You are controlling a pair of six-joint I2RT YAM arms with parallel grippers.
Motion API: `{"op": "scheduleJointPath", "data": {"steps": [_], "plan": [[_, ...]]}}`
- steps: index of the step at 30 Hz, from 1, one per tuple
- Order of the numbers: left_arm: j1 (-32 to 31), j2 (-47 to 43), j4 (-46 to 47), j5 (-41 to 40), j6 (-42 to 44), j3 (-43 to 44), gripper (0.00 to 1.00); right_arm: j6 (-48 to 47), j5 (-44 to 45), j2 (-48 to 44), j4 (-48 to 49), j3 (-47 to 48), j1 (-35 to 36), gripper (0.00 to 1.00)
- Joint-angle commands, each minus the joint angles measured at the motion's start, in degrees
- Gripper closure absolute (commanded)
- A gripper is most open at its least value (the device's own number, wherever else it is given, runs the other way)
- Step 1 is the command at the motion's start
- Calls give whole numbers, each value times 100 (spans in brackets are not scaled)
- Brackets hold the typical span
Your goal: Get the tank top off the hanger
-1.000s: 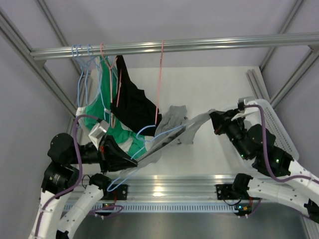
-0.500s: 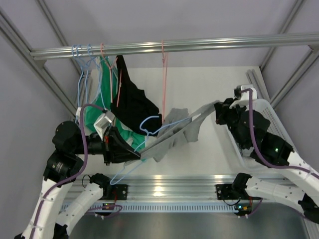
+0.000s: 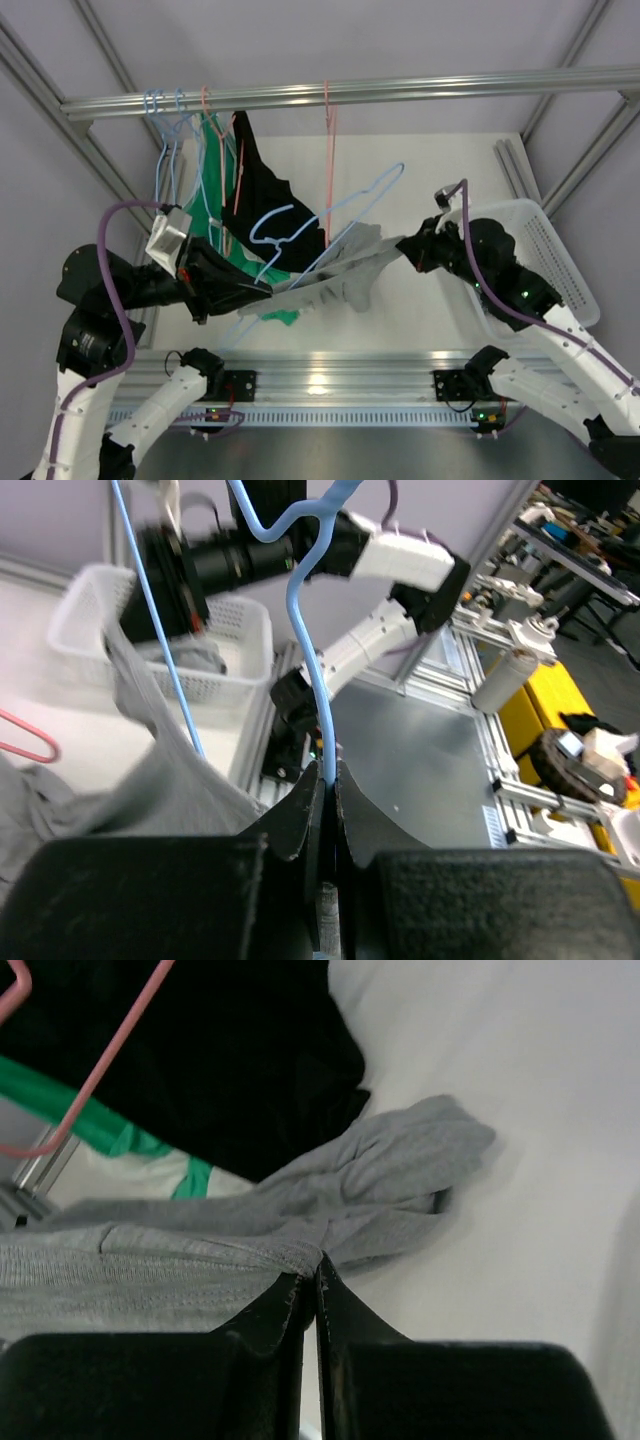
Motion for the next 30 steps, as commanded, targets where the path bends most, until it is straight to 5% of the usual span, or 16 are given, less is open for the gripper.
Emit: {"op": "scheduleJointPath", "data": {"steps": [1, 5, 9, 14, 18, 21, 25, 26, 27, 29, 30], "plan": [[-36, 336, 707, -603, -184, 266, 100, 449, -1244, -276, 748, -475, -37, 100], [-36, 381, 2857, -797, -1245, -399, 100, 906, -2261, -619, 1546, -1335, 42, 100], [-36, 292, 6493, -1455, -2135, -1612, 100, 1276, -2896, -672, 2399, -1741, 490, 100], [-158, 968, 6607, -1649, -1988, -1378, 100, 1136, -2203, -829, 2260, -1881, 966, 100], [-159, 803, 6205, -1869, -1592, -1273, 100, 1066, -478, -830, 1315, -1891, 966, 100], [-159, 390, 5713, -2360, -1145, -1395, 100, 1065, -460, -734, 1328, -2084, 966, 83], [-168, -215, 5114, -3344, -573, -1544, 100, 1074, -147, -540, 1355, -2163, 957, 81], [-168, -330, 5130, -3677, -528, -1684, 100, 1109, 90, -549, 1363, -2181, 966, 75], [-168, -418, 5244, -3776, -484, -1834, 100, 1188, 214, -540, 1468, -2199, 966, 57], [-168, -542, 5637, -3908, -501, -2219, 100, 1162, -73, -461, 1749, -2295, 966, 50], [-168, -525, 5788, -3795, -528, -2300, 100, 1162, -458, -417, 1872, -2295, 957, 39]]}}
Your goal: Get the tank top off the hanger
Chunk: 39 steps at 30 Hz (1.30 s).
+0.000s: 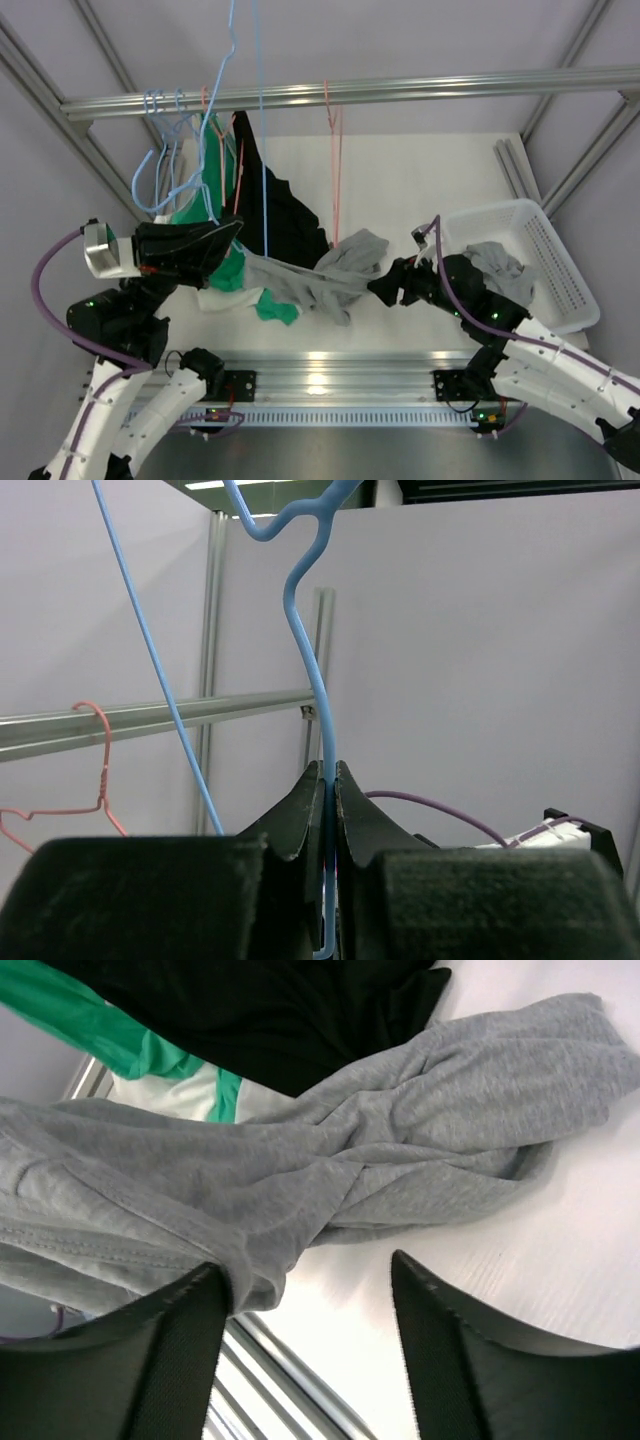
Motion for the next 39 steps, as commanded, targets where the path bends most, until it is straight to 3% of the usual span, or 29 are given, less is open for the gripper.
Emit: {"op": "scheduleJointPath", "data": {"steps": [1, 6, 15, 18, 19, 23, 28, 31, 39], "plan": [[-15, 68, 644, -411, 202, -475, 100, 10, -236, 158, 509, 19, 41, 35], [-15, 349, 2014, 3, -97, -810, 100, 46, -290, 185, 519, 90, 50, 24], [-23, 763, 2360, 259, 377, -871, 100, -77, -685, -167, 554, 98, 50, 15], [-23, 421, 1362, 38, 605, -767, 100, -165, -633, -342, 510, 90, 50, 15], [-23, 132, 357, 38, 893, -575, 100, -200, -528, -395, 466, 90, 50, 15], [-15, -730, -1179, -155, 1142, -625, 100, -454, -308, -501, 203, 98, 50, 12], [-15, -1575, -1577, 363, 352, -1214, 100, -675, -27, -457, -131, 248, 41, 10], [-15, -1874, -2367, 451, 228, -1355, 100, -710, 167, -553, -325, 353, 41, 9], [-15, -2244, -4398, -514, -105, -1355, 100, -745, 545, -791, -589, 564, 32, 4]]}}
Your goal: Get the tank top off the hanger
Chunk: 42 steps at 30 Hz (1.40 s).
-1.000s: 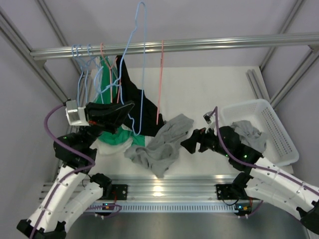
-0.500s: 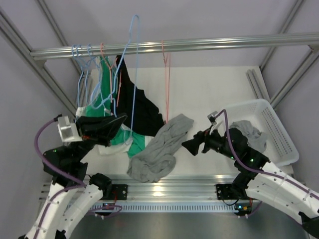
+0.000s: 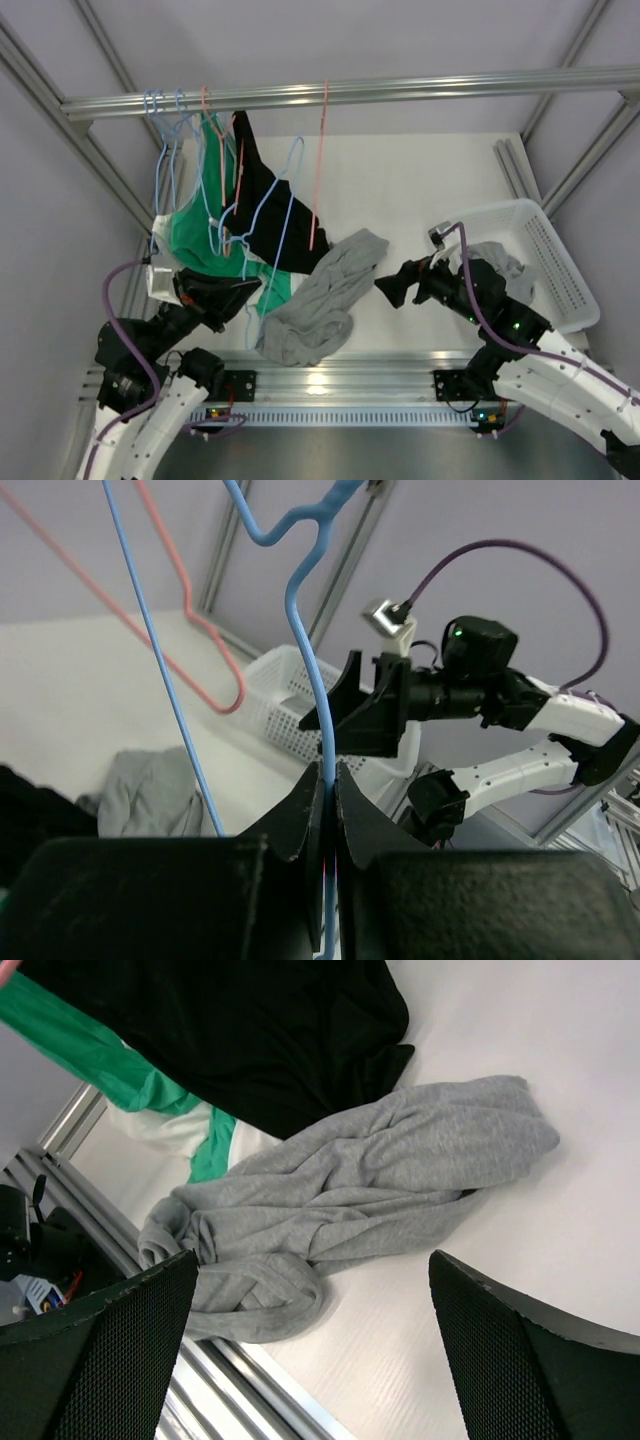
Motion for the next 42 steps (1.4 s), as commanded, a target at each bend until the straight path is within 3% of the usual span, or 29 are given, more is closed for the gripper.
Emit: {"op": "scheduleJointPath", "data": {"steps": [1, 5, 9, 18, 26, 42], "plan": [[-6, 62, -998, -557, -296, 196, 100, -118, 198, -72, -152, 392, 32, 4], [-6, 808, -1008, -646, -270, 539, 100, -101, 171, -19, -143, 480, 32, 4], [-6, 2177, -1026, -751, -69, 1303, 100, -83, 162, 25, -134, 576, 41, 4], [-6, 3523, -1017, -1234, 328, 3069, 100, -127, 136, 121, -143, 655, 41, 4], [-6, 4885, -1034, -1577, 346, 4037, 100, -144, 162, 227, -143, 699, 41, 4], [-58, 5898, -990, -1498, 108, 4759, 100, -311, 189, 438, -125, 778, 32, 3]]}}
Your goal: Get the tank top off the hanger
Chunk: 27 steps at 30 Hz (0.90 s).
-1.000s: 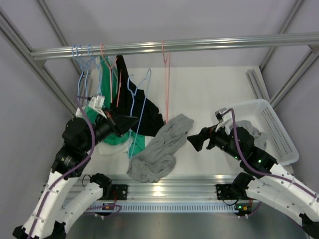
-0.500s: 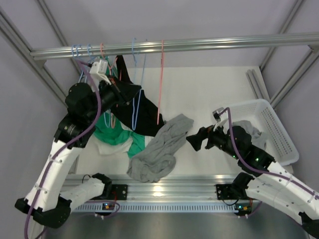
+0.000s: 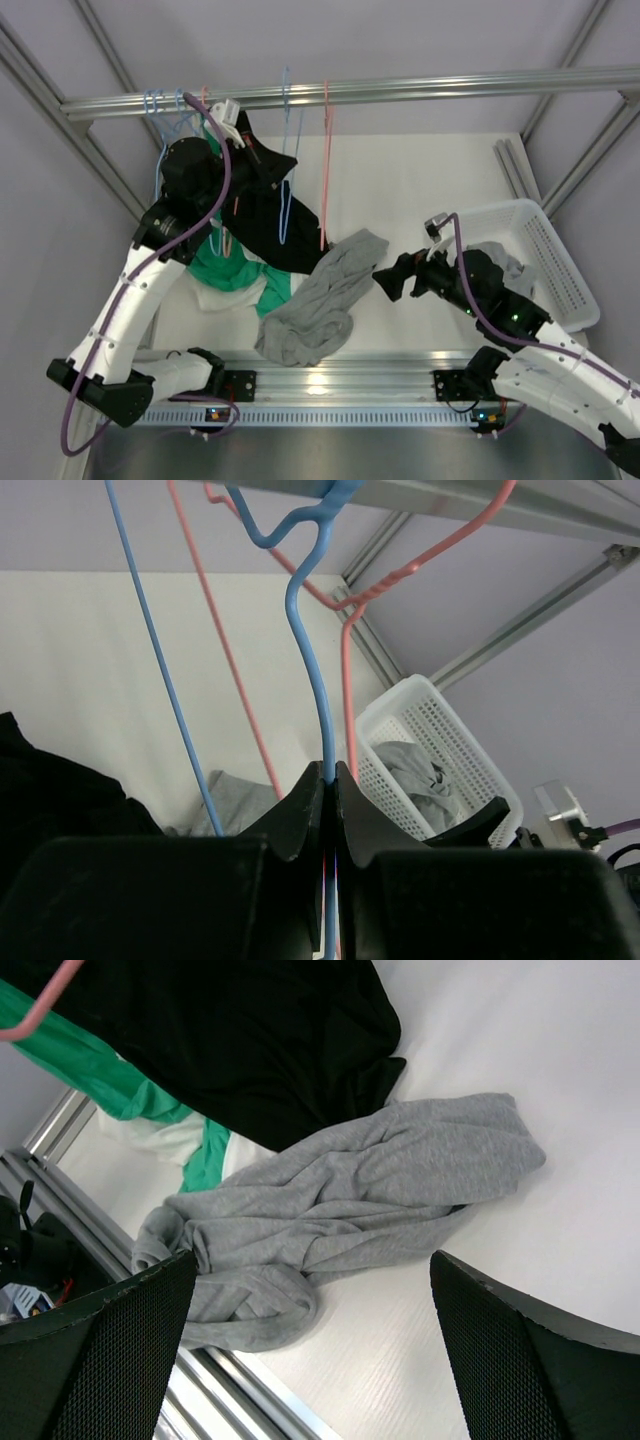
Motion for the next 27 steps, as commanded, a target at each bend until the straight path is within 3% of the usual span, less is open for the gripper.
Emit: {"op": "scheduleJointPath", "data": {"steps": [1, 12, 21, 22, 23, 25, 26, 27], "plan": [[-111, 111, 269, -16, -104, 326, 100, -110, 79, 106, 25, 284, 32, 3], [-366, 155, 269, -693, -402, -235, 100, -128, 1, 1, 25, 197, 32, 2], [-445, 85, 304, -491, -508, -623, 99, -128, -605, 281, 594, -119, 32, 1], [-454, 50, 304, -465, -517, -666, 93, -67, -606, 438, 701, -163, 41, 0], [-454, 15, 304, -491, -491, -693, 77, 99, -536, 544, 807, -199, 41, 1], [-463, -231, 312, -561, -464, -772, 54, 162, -640, 931, 1165, -313, 41, 1], [-463, -336, 304, -683, -447, -859, 37, 180, -824, 1080, 1307, -357, 32, 1], [-454, -589, 295, -745, -368, -921, 9, 180, -939, 1377, 1465, -461, 58, 1]]}}
